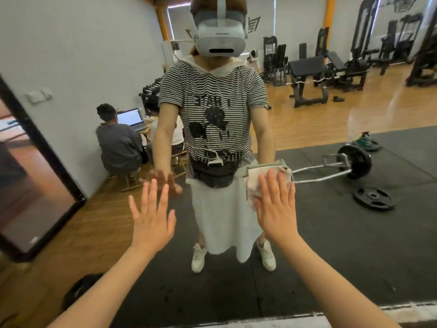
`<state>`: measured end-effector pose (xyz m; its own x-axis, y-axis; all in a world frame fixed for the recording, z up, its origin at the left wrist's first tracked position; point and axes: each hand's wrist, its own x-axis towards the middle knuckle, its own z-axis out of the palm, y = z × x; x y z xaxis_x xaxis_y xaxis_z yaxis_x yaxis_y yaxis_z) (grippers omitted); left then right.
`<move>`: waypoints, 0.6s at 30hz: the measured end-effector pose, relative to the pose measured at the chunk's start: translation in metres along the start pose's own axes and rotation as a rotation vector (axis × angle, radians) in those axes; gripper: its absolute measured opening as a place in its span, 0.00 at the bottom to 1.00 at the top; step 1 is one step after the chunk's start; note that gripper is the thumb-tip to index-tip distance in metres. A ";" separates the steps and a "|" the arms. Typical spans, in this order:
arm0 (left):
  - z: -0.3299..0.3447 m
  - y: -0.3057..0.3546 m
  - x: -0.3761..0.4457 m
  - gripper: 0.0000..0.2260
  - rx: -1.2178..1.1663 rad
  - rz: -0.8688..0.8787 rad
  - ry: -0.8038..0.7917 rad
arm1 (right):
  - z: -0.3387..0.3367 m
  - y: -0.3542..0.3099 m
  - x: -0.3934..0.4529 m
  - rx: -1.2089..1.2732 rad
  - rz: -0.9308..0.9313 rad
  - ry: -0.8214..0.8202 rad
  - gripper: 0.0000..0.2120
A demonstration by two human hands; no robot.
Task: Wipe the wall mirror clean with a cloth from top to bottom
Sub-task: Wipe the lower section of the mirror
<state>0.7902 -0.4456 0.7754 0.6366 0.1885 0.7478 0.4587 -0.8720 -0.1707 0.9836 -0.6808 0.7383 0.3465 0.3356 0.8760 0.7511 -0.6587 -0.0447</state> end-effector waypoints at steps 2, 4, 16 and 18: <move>0.000 -0.029 0.000 0.30 0.039 -0.081 0.004 | 0.002 0.003 0.004 -0.026 -0.068 0.010 0.26; 0.003 -0.052 0.001 0.31 0.075 -0.111 -0.001 | 0.008 0.010 0.009 -0.038 -0.155 0.011 0.27; 0.051 -0.074 0.011 0.36 0.075 0.047 0.303 | 0.036 -0.009 0.017 -0.012 -0.077 0.157 0.29; 0.055 -0.075 0.010 0.31 0.080 0.058 0.342 | 0.041 -0.028 0.021 -0.013 -0.098 0.166 0.27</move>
<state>0.7964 -0.3539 0.7603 0.4246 -0.0344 0.9047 0.4835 -0.8363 -0.2586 0.9925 -0.6277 0.7381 0.1735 0.2837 0.9431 0.7688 -0.6375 0.0504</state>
